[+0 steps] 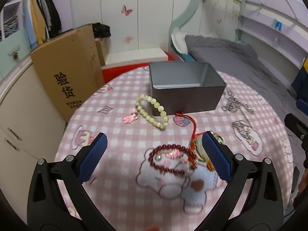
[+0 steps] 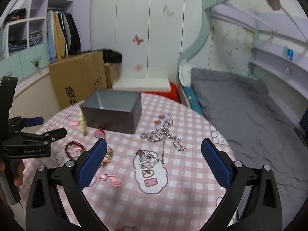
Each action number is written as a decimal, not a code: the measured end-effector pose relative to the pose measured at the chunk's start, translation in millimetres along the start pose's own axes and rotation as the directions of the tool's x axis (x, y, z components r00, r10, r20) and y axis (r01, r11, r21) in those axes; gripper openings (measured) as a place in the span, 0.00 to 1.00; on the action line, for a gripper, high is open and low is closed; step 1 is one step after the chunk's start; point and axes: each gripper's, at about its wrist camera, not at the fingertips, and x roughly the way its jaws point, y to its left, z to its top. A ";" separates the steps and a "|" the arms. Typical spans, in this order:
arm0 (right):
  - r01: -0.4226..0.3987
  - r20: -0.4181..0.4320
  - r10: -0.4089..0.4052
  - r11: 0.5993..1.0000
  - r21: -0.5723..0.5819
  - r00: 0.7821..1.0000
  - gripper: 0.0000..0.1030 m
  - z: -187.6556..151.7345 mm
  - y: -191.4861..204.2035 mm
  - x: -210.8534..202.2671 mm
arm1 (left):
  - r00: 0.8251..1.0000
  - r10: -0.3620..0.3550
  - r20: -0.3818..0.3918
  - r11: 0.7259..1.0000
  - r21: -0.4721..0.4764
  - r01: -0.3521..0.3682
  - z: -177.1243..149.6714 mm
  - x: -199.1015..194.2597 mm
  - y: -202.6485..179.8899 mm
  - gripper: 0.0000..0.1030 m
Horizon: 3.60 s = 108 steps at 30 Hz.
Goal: Organize jewelry
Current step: 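Grasp the cream bead bracelet with the left tool while the right tool grasps the silver chain, then lift the bracelet with the left tool while the right tool carries the chain toward the grey box, then open the left tool over the grey box while the right tool releases the chain inside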
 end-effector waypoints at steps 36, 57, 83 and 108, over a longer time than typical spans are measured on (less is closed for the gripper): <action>-0.113 -0.321 0.086 0.991 -0.066 0.943 0.12 16.6 -38.5 152.8 | 0.963 -0.269 0.025 0.962 -0.051 0.270 45.4 19.1 24.0 0.09; -0.204 0.008 0.206 0.975 -0.087 0.979 0.06 120.6 -16.4 37.4 | 0.899 -0.419 0.130 0.908 0.032 0.418 117.4 -20.9 6.1 0.09; -0.355 -0.215 0.343 0.935 -0.018 0.914 0.06 92.8 31.8 145.0 | 0.913 -0.365 -0.185 0.929 -0.010 0.370 103.9 105.9 -8.1 0.09; -0.294 -0.071 0.295 0.955 0.023 0.953 0.35 75.6 11.9 43.5 | 0.954 -0.299 -0.003 0.954 0.016 0.299 91.0 8.1 5.8 0.67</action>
